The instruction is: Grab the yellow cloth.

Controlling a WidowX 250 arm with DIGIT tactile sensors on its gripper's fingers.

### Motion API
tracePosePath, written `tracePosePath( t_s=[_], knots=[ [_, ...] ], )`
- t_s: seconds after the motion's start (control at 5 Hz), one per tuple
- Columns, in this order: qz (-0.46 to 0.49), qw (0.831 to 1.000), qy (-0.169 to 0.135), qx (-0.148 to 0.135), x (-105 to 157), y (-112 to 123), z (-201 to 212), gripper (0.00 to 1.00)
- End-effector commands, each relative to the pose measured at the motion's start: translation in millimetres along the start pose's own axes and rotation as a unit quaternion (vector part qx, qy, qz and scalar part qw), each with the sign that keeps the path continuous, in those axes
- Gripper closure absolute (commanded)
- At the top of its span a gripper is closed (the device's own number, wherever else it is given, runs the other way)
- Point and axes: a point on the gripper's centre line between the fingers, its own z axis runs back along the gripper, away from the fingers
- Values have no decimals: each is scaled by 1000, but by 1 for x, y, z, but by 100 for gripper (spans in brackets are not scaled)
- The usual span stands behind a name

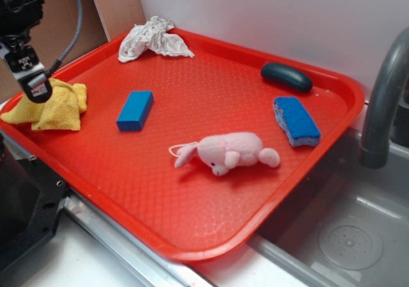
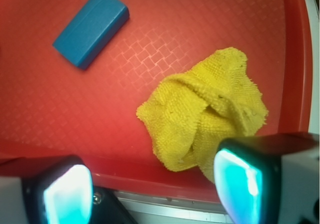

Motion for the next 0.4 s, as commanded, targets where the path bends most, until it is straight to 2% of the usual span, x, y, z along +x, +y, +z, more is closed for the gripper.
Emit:
tracePosePath(
  t_s=[0.0,0.2],
  knots=[
    [-76,996,-12,48,21,13,-35,0],
    [-86,994,33,65,20,16,-56,0]
  ],
)
